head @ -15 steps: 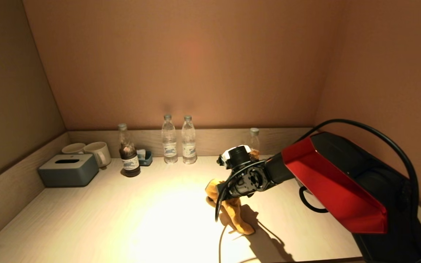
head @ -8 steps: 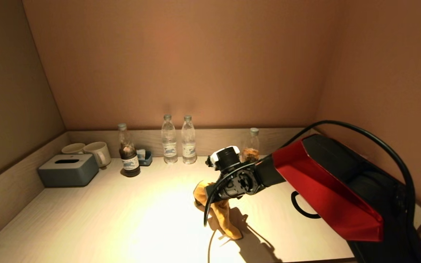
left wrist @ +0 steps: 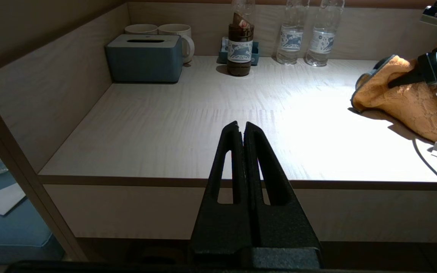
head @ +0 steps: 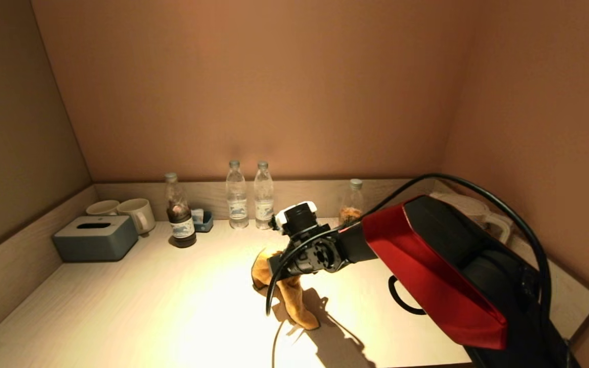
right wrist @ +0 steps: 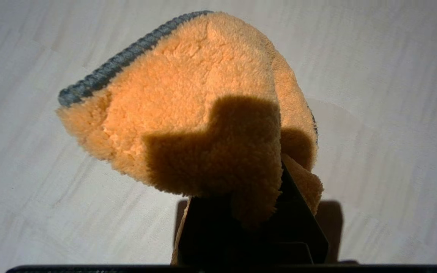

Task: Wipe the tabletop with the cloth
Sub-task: Sweep the stains on the table

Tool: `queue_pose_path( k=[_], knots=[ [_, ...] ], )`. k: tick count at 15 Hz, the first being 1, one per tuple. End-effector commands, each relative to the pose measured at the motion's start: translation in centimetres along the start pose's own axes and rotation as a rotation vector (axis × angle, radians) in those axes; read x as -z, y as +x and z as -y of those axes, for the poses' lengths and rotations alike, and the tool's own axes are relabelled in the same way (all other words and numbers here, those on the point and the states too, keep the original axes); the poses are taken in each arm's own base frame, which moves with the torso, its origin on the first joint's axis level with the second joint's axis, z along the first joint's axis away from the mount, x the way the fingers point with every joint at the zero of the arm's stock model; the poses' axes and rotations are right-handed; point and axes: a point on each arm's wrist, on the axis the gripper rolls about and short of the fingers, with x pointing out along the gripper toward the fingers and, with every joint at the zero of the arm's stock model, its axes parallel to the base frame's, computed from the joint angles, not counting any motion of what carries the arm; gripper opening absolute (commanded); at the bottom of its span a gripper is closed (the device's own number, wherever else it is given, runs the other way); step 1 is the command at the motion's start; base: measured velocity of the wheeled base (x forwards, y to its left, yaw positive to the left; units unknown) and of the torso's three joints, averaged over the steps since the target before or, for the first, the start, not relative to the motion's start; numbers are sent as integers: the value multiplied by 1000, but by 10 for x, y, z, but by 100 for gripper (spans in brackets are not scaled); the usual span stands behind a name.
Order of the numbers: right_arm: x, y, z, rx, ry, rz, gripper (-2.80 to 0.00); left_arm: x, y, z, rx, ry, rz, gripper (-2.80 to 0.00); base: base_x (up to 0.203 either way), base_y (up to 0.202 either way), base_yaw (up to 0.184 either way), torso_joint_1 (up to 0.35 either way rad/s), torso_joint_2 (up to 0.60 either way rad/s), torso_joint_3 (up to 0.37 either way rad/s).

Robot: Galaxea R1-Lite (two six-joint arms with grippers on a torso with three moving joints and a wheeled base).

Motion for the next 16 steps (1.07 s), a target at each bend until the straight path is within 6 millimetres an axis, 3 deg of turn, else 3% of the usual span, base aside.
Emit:
queue_pose_path(
  k=[1,5,8,16],
  knots=[
    [0,10,-6,-8,-8,-23,-280,0,0,0,-1,0,0,-280,0,0,0,0,0,0],
    [-13,13,-9,-10,-9,32,-280,0,0,0,-1,-1,2,-280,0,0,0,0,0,0],
    [-25,10,4,23,-1,77,-280,0,0,0,-1,0,0,-280,0,0,0,0,0,0],
    [-2,36,36,72,6,4,-280,0,0,0,-1,-1,2,-280,0,0,0,0,0,0]
  ],
)
